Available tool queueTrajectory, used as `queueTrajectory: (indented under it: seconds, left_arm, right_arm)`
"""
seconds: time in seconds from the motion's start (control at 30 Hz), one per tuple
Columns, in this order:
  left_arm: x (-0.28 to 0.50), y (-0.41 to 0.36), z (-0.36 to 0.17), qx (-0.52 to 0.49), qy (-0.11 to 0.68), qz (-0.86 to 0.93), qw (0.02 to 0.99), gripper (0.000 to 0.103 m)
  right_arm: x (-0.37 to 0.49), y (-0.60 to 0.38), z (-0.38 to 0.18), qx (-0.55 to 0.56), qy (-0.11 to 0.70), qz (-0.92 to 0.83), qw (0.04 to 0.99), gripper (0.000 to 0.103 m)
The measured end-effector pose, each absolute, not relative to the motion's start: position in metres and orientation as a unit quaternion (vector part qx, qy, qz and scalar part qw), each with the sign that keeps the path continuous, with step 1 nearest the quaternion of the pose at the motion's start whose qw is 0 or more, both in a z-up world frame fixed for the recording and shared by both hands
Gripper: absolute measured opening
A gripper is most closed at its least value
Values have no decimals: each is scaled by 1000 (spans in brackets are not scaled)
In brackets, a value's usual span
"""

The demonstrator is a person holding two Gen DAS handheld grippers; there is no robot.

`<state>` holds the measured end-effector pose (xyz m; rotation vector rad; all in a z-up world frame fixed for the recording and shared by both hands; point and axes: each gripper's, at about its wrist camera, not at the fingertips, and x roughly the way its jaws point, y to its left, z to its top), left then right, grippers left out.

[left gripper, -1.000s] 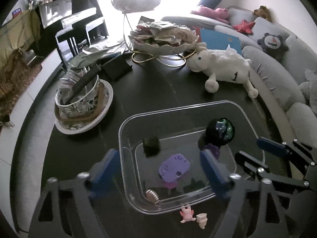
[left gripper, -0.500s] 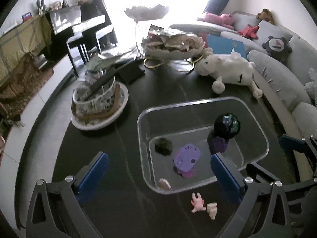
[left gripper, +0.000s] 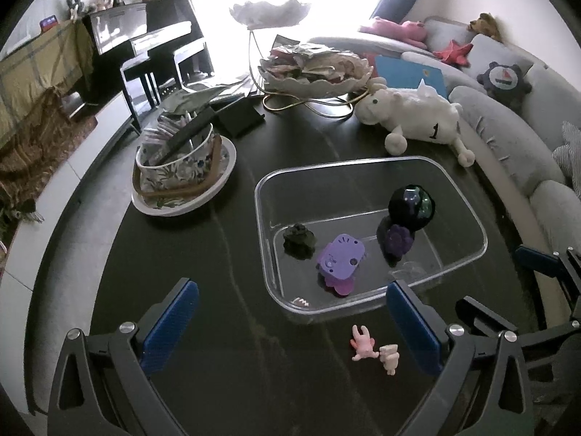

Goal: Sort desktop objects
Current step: 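Withdraw both open tools from the bin toward the pink bunny and cream figure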

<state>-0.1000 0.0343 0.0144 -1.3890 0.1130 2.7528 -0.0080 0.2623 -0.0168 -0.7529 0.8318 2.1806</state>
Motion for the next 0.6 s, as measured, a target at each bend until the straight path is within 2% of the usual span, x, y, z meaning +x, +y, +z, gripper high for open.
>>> queueTrajectory:
  seconds: [0.6]
  left_arm:
    - [-83,23,-24,-494,19,869,33,102]
  right_arm:
    - [-14,242,-45,-311,342,829,315,97]
